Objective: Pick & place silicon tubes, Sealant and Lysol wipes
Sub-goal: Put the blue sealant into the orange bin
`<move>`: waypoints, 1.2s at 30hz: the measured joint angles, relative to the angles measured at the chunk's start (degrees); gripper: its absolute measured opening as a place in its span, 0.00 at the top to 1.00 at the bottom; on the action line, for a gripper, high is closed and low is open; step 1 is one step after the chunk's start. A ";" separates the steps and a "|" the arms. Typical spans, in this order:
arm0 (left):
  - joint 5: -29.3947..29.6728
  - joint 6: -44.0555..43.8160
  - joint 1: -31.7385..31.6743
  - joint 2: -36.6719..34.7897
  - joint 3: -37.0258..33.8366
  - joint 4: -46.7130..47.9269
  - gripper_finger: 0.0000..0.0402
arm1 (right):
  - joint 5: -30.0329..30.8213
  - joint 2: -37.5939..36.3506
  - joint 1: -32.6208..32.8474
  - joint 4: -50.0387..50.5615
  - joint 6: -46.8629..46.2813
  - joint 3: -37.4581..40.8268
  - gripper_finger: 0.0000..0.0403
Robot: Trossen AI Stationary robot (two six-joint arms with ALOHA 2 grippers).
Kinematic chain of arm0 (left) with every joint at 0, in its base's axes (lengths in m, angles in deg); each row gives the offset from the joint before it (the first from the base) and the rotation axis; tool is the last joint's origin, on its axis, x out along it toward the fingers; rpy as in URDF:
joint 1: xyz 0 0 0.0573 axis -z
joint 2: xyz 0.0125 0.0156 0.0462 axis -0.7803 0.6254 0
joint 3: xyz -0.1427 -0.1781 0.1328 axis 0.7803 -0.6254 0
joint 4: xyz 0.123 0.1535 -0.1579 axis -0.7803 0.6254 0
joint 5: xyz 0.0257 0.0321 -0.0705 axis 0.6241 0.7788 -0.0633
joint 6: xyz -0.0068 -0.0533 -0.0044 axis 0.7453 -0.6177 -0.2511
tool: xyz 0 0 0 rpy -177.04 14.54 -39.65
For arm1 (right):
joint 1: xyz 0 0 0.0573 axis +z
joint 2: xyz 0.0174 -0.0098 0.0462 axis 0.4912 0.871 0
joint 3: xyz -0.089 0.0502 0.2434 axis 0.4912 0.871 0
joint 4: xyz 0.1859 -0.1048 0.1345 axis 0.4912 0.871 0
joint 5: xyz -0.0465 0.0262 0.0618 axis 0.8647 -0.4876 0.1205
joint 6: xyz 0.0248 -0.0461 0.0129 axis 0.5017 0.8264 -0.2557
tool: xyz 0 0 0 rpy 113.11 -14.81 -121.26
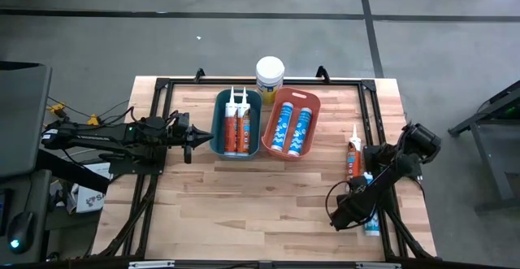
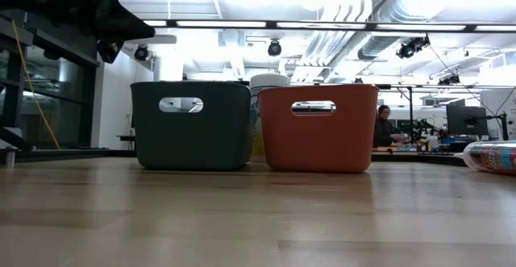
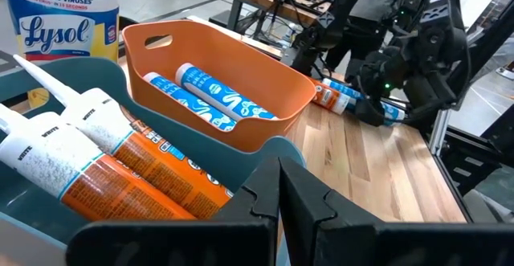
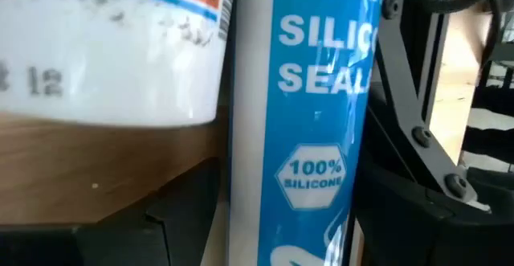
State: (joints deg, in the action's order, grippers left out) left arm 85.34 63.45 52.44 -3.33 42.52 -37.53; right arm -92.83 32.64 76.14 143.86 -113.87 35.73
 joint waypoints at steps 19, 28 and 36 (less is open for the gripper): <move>0.00 -0.02 -0.01 0.00 0.00 0.87 1.00 | 0.23 -2.41 -2.86 -8.63 3.21 5.50 0.35; 0.00 -0.02 -0.02 0.00 0.00 0.87 1.00 | 0.85 -2.33 -3.72 -9.04 3.40 5.45 0.36; 0.00 0.00 -0.02 0.00 0.00 0.87 1.00 | 0.93 -2.28 -4.82 -9.21 3.99 5.43 0.38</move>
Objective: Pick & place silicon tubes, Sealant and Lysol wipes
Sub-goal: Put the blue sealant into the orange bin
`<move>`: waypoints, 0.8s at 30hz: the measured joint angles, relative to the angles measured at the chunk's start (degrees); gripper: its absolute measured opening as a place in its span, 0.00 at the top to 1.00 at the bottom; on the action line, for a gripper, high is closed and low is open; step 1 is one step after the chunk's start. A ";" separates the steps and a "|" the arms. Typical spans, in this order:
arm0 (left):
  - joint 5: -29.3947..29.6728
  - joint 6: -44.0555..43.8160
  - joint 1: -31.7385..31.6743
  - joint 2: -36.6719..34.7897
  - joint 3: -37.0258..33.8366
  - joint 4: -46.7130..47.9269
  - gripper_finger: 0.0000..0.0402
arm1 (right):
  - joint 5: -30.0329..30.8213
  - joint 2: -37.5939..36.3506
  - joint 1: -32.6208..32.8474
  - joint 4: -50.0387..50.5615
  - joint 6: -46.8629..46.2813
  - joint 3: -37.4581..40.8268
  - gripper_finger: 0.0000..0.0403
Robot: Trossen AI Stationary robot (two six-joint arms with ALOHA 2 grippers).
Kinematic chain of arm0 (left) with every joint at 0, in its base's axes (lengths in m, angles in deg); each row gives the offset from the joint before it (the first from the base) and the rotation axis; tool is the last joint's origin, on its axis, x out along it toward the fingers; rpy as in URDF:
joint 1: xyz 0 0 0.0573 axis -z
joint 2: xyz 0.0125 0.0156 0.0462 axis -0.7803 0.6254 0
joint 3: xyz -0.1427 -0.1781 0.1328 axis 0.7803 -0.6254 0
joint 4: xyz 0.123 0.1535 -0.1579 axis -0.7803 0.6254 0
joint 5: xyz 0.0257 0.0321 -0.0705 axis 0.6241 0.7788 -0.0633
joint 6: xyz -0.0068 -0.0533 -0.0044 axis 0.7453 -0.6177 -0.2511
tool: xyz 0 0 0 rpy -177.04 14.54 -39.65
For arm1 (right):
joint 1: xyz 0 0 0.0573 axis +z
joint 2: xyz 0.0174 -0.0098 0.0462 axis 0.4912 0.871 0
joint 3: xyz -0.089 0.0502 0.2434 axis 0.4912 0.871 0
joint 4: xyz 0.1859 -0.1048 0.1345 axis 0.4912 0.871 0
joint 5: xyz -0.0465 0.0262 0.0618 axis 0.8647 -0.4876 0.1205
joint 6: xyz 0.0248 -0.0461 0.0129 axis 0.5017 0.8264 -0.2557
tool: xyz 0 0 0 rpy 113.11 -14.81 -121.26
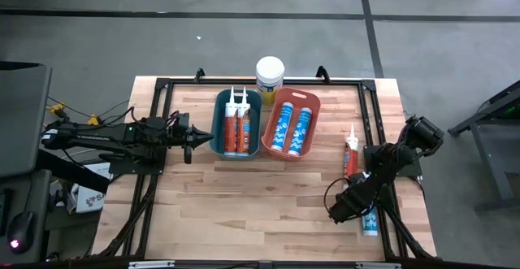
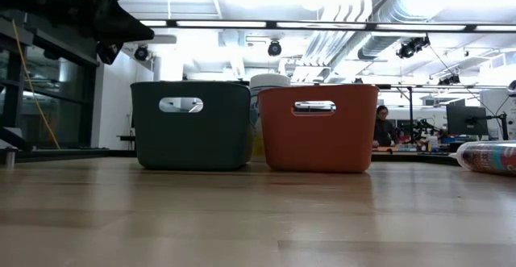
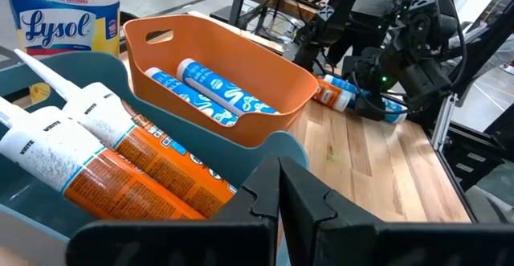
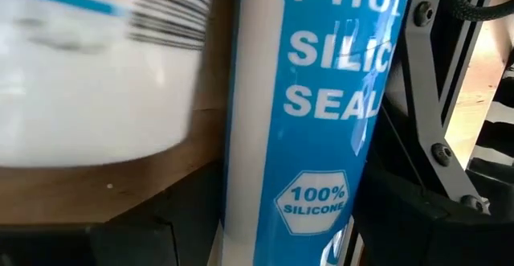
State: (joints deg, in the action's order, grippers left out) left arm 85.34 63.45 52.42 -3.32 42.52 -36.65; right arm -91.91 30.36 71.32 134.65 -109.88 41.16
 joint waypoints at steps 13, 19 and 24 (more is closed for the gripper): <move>0.00 0.00 0.00 0.00 0.00 0.00 1.00 | 1.37 0.00 -0.34 0.07 1.44 -0.07 0.39; 0.00 0.00 0.00 0.00 0.00 0.00 1.00 | 2.25 0.33 -0.34 1.23 3.15 -1.94 0.39; 0.00 0.00 0.00 0.00 0.00 0.00 1.00 | 9.10 -0.80 -0.36 -2.49 4.54 -4.27 0.39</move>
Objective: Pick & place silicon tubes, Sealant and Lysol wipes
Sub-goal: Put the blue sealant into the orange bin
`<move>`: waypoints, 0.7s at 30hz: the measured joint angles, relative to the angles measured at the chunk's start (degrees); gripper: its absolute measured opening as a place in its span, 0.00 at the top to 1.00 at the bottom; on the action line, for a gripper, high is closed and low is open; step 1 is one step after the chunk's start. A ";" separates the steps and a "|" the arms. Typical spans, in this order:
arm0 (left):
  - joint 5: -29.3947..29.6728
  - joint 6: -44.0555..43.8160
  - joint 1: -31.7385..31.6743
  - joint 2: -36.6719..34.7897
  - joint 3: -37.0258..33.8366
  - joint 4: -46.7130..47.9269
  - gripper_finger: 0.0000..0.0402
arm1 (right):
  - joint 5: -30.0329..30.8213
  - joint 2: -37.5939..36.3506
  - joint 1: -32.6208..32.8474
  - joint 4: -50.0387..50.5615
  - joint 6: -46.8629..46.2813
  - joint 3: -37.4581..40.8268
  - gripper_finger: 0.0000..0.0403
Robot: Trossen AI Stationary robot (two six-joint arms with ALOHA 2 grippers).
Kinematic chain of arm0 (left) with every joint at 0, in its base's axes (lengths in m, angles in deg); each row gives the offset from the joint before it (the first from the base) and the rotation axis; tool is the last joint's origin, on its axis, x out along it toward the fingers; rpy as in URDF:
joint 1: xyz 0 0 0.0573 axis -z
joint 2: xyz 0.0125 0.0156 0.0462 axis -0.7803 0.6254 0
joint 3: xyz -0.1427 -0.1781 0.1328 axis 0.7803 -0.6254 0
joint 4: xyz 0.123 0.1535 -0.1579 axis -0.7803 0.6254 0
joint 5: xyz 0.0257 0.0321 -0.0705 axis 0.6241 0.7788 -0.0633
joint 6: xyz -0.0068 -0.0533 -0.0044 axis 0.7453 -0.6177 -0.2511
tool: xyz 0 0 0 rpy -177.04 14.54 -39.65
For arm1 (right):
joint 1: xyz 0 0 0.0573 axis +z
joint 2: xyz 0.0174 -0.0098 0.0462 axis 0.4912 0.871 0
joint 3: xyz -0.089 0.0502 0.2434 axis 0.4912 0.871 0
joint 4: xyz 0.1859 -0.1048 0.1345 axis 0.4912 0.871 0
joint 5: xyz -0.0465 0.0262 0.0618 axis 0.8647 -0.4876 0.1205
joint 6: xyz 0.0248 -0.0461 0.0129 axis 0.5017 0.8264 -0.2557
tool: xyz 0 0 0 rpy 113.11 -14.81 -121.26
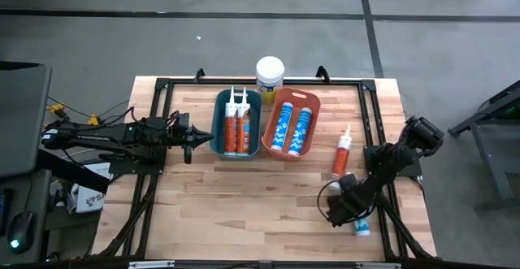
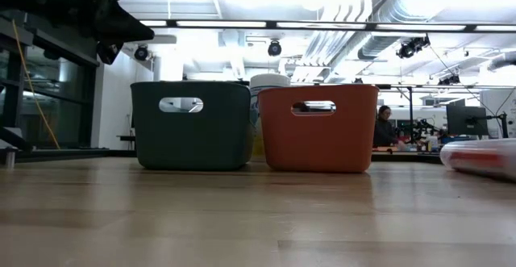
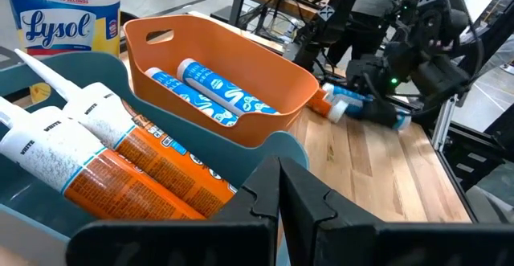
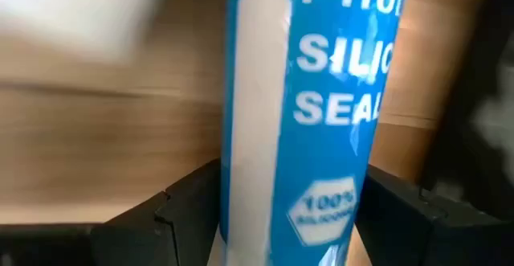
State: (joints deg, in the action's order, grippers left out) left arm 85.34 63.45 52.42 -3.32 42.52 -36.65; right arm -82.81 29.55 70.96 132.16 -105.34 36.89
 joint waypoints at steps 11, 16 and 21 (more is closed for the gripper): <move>0.00 0.00 0.02 -0.02 0.00 0.00 1.00 | 7.28 -0.46 -1.44 -5.47 1.82 -0.21 0.39; 0.00 -0.01 0.01 -0.02 0.00 0.00 1.00 | 7.89 -0.71 -1.44 -8.31 2.38 1.81 0.41; 0.00 0.00 0.00 -0.02 0.00 0.01 1.00 | 6.81 -0.79 -1.46 -8.23 3.12 2.04 0.46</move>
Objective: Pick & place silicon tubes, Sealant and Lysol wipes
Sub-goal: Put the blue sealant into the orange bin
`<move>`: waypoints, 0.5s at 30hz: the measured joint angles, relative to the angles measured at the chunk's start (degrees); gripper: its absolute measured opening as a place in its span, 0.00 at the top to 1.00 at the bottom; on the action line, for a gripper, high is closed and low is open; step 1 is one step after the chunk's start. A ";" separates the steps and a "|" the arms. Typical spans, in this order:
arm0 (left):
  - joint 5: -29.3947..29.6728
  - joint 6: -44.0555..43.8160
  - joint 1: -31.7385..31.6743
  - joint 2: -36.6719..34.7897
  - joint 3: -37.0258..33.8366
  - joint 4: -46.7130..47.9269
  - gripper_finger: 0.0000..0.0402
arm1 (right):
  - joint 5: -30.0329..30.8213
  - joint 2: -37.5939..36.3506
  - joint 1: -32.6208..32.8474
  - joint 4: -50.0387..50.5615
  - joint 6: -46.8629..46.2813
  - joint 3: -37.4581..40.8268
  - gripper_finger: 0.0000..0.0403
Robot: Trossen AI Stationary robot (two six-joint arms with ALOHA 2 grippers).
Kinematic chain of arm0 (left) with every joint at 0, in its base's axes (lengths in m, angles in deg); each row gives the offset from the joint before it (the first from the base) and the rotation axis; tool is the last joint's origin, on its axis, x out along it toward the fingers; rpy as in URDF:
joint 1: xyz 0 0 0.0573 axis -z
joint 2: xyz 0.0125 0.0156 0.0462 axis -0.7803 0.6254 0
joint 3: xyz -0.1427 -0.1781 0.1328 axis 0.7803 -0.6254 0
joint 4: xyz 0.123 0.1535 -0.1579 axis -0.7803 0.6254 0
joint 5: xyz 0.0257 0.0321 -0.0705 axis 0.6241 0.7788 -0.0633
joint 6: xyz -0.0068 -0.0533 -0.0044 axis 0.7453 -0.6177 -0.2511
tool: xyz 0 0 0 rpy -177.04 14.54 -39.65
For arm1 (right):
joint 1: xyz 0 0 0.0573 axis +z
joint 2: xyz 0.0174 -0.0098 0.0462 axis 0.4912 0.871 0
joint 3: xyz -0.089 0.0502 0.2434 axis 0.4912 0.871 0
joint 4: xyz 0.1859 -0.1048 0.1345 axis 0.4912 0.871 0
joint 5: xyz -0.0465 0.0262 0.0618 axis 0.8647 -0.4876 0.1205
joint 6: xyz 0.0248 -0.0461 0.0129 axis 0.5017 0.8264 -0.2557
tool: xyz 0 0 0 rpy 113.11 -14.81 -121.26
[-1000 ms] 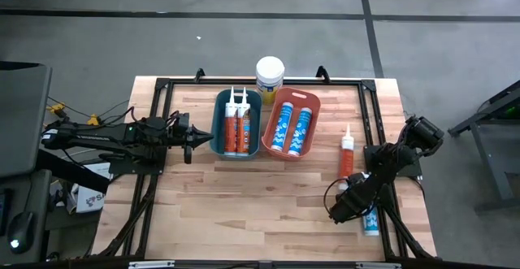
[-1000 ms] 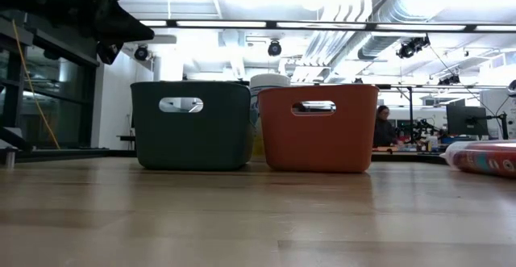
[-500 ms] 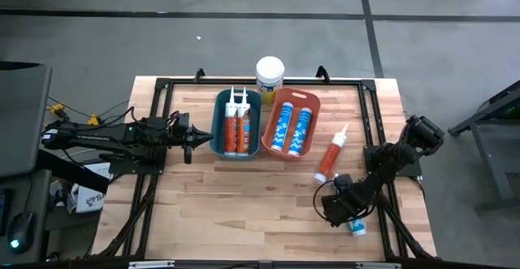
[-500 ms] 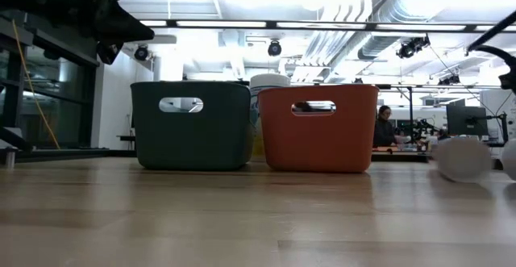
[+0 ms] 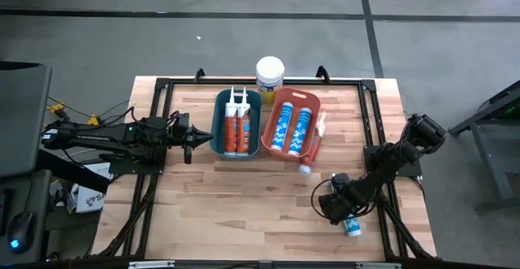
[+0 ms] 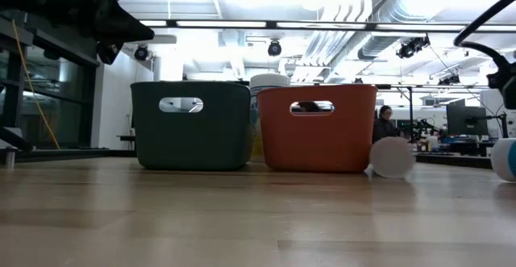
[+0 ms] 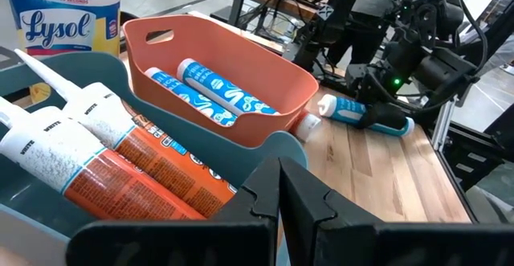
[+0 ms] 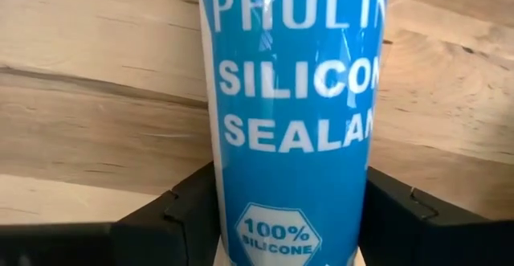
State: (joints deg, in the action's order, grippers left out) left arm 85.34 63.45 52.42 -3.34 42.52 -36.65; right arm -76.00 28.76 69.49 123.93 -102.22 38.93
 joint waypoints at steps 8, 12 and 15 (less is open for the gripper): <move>0.00 0.00 0.00 0.00 0.00 -0.01 1.00 | -1.12 -0.04 0.07 0.27 1.52 -0.09 0.46; 0.00 0.00 0.02 0.00 0.00 -0.01 1.00 | -0.32 -0.05 0.79 0.58 1.69 -0.48 0.47; 0.00 0.00 0.01 0.00 0.00 0.01 1.00 | -0.07 -0.07 1.23 0.89 2.33 -1.08 0.47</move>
State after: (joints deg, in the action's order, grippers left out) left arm 85.34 63.45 52.42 -3.34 42.52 -36.64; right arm -76.07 28.70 70.72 124.82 -99.90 37.85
